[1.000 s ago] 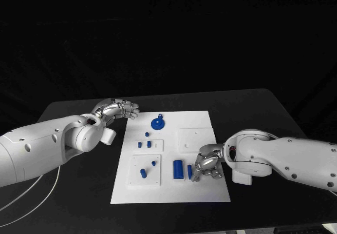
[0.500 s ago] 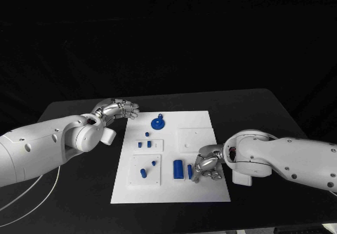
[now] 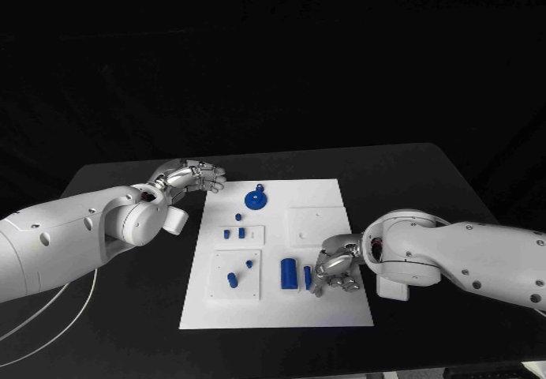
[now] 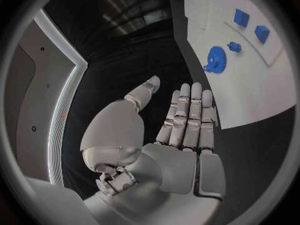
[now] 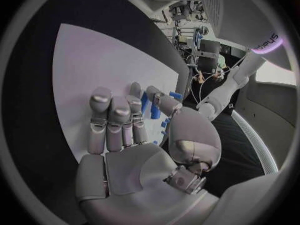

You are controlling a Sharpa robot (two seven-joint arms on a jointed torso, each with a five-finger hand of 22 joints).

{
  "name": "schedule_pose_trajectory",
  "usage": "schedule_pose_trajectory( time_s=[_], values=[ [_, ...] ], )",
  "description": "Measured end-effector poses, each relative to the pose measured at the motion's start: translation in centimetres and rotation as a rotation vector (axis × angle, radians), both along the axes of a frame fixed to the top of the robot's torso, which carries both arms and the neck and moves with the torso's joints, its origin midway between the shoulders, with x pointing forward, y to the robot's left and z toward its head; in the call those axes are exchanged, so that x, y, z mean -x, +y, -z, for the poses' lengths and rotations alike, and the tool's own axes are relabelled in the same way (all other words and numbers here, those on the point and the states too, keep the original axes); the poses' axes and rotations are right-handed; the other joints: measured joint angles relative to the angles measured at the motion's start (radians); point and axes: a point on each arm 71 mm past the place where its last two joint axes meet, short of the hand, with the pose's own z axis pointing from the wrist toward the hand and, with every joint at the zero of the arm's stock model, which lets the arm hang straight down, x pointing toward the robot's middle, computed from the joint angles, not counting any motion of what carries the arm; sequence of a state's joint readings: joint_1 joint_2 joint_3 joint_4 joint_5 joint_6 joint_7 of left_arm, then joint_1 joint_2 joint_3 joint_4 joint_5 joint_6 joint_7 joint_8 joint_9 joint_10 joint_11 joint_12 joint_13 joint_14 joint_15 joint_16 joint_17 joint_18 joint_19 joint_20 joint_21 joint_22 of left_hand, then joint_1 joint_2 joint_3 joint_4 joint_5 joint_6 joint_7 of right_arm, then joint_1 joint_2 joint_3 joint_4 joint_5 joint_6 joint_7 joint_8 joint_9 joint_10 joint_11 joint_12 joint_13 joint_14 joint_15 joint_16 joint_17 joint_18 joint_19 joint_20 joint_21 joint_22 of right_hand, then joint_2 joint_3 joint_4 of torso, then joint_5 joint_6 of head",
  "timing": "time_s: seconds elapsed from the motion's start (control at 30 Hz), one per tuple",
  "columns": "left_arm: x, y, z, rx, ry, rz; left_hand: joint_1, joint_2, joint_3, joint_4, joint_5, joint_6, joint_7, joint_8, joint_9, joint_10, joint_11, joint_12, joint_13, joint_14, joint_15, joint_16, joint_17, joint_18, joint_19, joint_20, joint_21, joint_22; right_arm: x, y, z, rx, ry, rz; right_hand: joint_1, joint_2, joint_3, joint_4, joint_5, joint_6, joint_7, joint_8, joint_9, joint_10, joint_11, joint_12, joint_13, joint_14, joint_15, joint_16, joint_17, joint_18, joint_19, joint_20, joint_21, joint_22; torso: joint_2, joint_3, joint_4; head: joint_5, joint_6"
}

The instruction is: Assemble the parts on the task board

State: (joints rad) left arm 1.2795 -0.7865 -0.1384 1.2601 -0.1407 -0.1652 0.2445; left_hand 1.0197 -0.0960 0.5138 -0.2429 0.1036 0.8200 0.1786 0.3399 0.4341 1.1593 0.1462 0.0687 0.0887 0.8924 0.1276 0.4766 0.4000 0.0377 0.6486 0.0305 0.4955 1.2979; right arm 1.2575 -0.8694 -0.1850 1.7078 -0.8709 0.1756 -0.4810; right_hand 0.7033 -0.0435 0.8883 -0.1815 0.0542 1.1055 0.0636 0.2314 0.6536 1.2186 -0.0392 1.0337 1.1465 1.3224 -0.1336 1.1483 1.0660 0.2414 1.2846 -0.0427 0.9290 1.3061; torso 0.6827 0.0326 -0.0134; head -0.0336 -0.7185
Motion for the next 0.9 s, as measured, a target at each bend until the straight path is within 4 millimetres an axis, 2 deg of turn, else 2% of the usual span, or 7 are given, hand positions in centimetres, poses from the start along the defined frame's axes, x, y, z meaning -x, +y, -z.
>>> schedule_pose_trajectory(
  time_s=[0.17, 0.23, 0.37, 0.77, 0.8, 0.83, 0.9],
  values=[
    [-0.01, 0.07, 0.00, -0.001, -0.001, -0.001, 0.000, 0.000, 0.000, 0.000, 0.000, 0.000, 0.000, 0.000, 0.000, 0.000, 0.000, 0.000, 0.000, 0.000, 0.000, 0.000, 0.000, 0.000, 0.000, 0.000, 0.000, 0.001, 0.07, -0.11, 0.02, -0.005, 0.002, -0.002, -0.013, -0.010, -0.002, -0.002, 0.025, 0.000, 0.000, 0.000, 0.000, 0.000, 0.000, 0.000, 0.000, 0.000, 0.000, 0.000, 0.000, 0.000, 0.000, 0.000, 0.001, 0.001, 0.000, 0.0001, 0.0000, 0.001, -0.001],
    [-0.01, 0.07, 0.00, -0.002, -0.001, -0.001, 0.000, 0.000, 0.000, 0.000, 0.000, 0.000, 0.000, 0.000, 0.000, 0.000, 0.000, 0.000, 0.000, 0.000, 0.000, 0.000, 0.001, 0.000, 0.000, 0.000, 0.000, 0.001, 0.08, -0.17, 0.04, -0.007, 0.002, -0.002, -0.020, -0.018, -0.039, -0.029, 0.074, -0.003, 0.002, 0.005, 0.003, 0.000, 0.000, 0.000, 0.000, 0.000, 0.000, 0.002, 0.000, 0.002, 0.000, 0.000, 0.004, 0.001, 0.000, 0.0000, 0.0001, 0.001, -0.001],
    [-0.01, 0.10, 0.00, -0.003, -0.001, -0.001, 0.000, 0.000, 0.000, 0.000, 0.000, 0.000, 0.000, 0.000, -0.001, 0.000, 0.000, 0.000, 0.000, 0.000, 0.000, 0.000, 0.001, 0.000, 0.000, 0.000, 0.000, 0.001, 0.11, -0.28, 0.05, -0.013, 0.001, -0.001, -0.023, -0.051, -0.110, -0.056, 0.119, -0.004, 0.004, 0.006, 0.005, 0.000, 0.000, 0.000, 0.000, 0.000, 0.000, 0.002, 0.000, 0.005, 0.000, 0.000, 0.004, 0.001, 0.000, 0.0000, 0.0003, 0.001, -0.001],
    [-0.01, 0.13, 0.01, -0.004, -0.001, -0.001, 0.000, 0.000, 0.000, 0.000, 0.000, 0.000, 0.000, 0.000, -0.001, 0.000, 0.000, 0.000, 0.000, 0.000, 0.000, 0.000, 0.001, 0.000, 0.000, 0.000, 0.000, 0.001, 0.37, -0.88, 0.05, -0.030, -0.004, 0.006, -0.020, -0.058, -0.126, -0.064, 0.120, -0.006, 0.006, 0.003, 0.005, 0.000, 0.000, 0.000, 0.000, 0.000, 0.000, 0.002, 0.000, 0.006, 0.000, 0.000, 0.004, 0.000, 0.000, 0.0001, 0.0002, 0.004, -0.003],
    [-0.01, 0.13, 0.01, -0.004, -0.001, -0.001, 0.000, 0.000, 0.000, 0.000, 0.000, 0.000, 0.000, 0.000, -0.001, 0.000, 0.000, 0.000, 0.000, 0.000, 0.000, 0.000, 0.001, 0.000, 0.000, 0.000, 0.000, 0.001, 0.38, -0.91, 0.05, -0.031, -0.005, 0.005, -0.034, -0.089, -0.153, -0.071, 0.112, -0.007, 0.006, 0.003, 0.005, 0.000, 0.000, 0.000, 0.000, 0.000, 0.000, 0.002, 0.000, 0.006, 0.000, 0.000, 0.004, 0.000, 0.000, 0.0001, 0.0002, 0.004, -0.003],
    [-0.01, 0.13, 0.01, -0.004, -0.001, -0.001, 0.000, 0.000, 0.000, 0.000, 0.000, 0.000, 0.000, 0.000, -0.001, 0.000, 0.000, 0.000, 0.000, 0.000, 0.000, 0.000, 0.001, 0.000, 0.000, 0.000, 0.000, 0.001, 0.40, -0.92, 0.05, -0.032, -0.005, 0.005, -0.043, -0.103, -0.165, -0.075, 0.107, -0.007, 0.006, 0.003, 0.005, 0.000, 0.000, 0.000, 0.000, 0.000, 0.000, 0.002, 0.000, 0.006, 0.000, 0.000, 0.004, 0.000, 0.000, 0.0001, 0.0001, 0.004, -0.004],
    [-0.01, 0.13, 0.01, -0.004, -0.001, 0.000, 0.000, 0.000, 0.000, 0.000, 0.000, 0.000, 0.000, 0.000, -0.001, 0.000, 0.000, 0.000, 0.000, 0.000, 0.000, 0.000, 0.001, 0.000, 0.000, 0.000, 0.000, 0.001, 0.41, -0.94, 0.05, -0.033, -0.006, 0.004, -0.033, -0.093, -0.238, -0.101, 0.105, -0.007, 0.006, 0.003, 0.008, 0.000, 0.000, 0.000, 0.000, -0.001, -0.001, -0.001, 0.000, 0.006, 0.000, 0.000, 0.004, -0.001, 0.000, 0.0000, 0.0001, 0.004, -0.004]
  ],
)
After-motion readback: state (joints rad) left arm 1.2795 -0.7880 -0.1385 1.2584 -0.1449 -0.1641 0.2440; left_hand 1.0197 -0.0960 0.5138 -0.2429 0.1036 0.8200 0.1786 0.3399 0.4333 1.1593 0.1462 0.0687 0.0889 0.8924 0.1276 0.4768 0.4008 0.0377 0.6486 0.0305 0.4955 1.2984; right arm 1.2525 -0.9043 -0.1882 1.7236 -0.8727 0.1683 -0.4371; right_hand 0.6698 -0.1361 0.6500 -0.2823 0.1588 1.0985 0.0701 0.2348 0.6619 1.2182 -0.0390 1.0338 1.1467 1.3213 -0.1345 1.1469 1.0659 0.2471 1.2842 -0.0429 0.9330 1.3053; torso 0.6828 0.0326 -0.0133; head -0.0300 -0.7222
